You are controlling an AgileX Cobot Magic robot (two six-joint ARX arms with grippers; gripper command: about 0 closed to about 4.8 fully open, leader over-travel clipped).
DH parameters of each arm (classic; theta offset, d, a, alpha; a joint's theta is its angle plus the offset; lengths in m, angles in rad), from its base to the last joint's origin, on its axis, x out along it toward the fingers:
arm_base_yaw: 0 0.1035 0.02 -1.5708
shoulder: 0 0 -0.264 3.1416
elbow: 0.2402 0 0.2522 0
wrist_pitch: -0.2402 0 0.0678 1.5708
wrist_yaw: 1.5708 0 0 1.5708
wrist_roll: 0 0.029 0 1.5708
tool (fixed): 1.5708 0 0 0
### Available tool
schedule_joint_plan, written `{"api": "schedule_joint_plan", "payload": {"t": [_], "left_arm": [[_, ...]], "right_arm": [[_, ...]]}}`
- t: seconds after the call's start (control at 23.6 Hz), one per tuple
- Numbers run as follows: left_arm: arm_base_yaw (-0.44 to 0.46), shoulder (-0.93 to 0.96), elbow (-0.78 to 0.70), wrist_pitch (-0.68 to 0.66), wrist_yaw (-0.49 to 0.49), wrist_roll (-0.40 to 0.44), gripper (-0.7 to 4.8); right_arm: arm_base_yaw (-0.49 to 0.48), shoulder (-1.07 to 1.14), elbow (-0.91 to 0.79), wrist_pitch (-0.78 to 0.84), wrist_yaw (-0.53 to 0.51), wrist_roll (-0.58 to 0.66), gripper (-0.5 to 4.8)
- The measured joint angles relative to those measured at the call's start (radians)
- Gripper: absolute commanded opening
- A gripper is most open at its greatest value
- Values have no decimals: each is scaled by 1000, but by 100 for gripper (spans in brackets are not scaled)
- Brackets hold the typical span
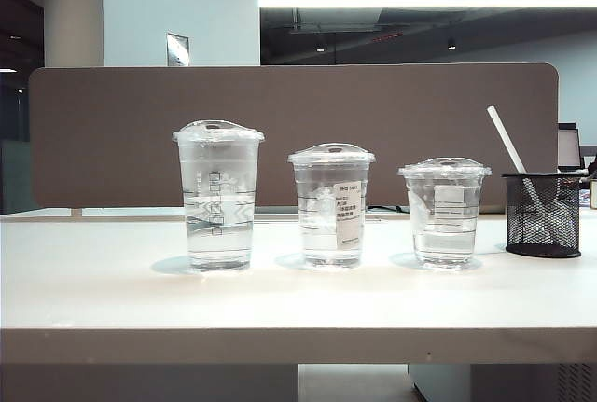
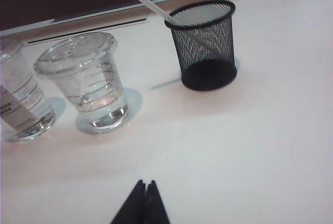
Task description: Pick up the straw and insert it into the large coffee cup.
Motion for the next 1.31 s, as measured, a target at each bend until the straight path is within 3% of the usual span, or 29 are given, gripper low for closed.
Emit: {"api": "schedule_joint_plan", "payload": {"t": [0.13,0.34,0.51,0.76,0.81,0.89,0.97,1.19,1.31], "left_arm": [[0,0,0,0,0,0,-3],[0,0,0,0,0,0,-3],[0,0,0,0,0,0,-3],[0,0,0,0,0,0,-3],[0,0,0,0,0,0,-3],[0,0,0,0,0,0,-3],[0,-1,0,0,0,0,-3],[0,0,0,0,0,0,-3],[0,-1,0,-1,-11,0,-3]], "right_arm": [[0,3,119,-75,18,32,-9],[0,26,494,-38,264,-159,-7],[0,119,689,85,339,-357,93],[0,480,982,182,267,-554,90],[0,554,1003,181,243,-599,46],[0,716,996,148,200,-737,40],[0,799,982,106,165,-792,40],[-4,1015,955,187,132,-763,41],[-12,1183,819,345,58,-583,58]]}}
